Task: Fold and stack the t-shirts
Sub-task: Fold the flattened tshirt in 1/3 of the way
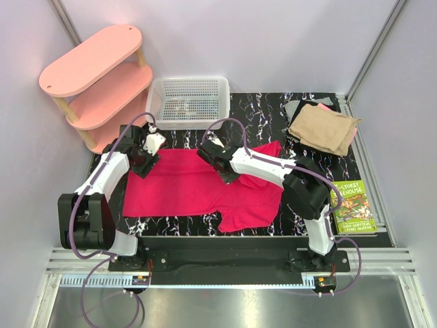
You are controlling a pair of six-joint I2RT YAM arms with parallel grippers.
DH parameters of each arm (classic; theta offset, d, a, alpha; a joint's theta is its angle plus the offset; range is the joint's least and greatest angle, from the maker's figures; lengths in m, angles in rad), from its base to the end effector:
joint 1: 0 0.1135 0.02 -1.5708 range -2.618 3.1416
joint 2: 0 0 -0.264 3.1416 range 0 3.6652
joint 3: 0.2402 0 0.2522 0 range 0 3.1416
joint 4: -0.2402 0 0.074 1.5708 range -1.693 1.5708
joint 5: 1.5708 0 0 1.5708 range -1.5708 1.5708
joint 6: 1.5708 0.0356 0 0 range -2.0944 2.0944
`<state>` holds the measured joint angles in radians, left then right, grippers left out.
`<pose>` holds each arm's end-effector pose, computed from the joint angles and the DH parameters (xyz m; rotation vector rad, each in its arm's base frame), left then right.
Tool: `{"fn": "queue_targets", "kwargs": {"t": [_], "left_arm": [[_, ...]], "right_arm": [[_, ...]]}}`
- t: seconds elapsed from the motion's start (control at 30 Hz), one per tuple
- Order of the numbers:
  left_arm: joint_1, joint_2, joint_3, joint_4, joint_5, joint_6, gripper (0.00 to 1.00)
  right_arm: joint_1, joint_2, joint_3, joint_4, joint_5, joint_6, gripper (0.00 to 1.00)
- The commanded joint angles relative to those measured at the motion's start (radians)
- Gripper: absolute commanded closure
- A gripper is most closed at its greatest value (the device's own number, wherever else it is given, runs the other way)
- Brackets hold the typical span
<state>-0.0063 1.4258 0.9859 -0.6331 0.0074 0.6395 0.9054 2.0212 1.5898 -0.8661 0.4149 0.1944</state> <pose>0.2814 -0.0020 0.2284 0.8462 2.5209 0.2011 0.2652 0.3147 0.2006 -0.8603 2.5402 -0.2884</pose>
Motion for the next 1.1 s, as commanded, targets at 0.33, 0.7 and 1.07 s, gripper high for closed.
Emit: {"fn": "queue_targets", "kwargs": {"t": [0.33, 0.7, 1.07], "left_arm": [[0.006, -0.025, -0.009, 0.059, -0.037, 0.022, 0.38], [0.005, -0.056, -0.036, 0.058, -0.044, 0.031, 0.38], [0.006, -0.047, 0.003, 0.042, -0.037, 0.028, 0.38]], "right_arm": [[0.075, -0.131, -0.112, -0.037, -0.303, 0.120, 0.97], [-0.046, -0.130, -0.019, -0.036, -0.226, 0.102, 0.00], [-0.572, 0.051, 0.269, 0.068, -0.643, 0.184, 0.00]]}}
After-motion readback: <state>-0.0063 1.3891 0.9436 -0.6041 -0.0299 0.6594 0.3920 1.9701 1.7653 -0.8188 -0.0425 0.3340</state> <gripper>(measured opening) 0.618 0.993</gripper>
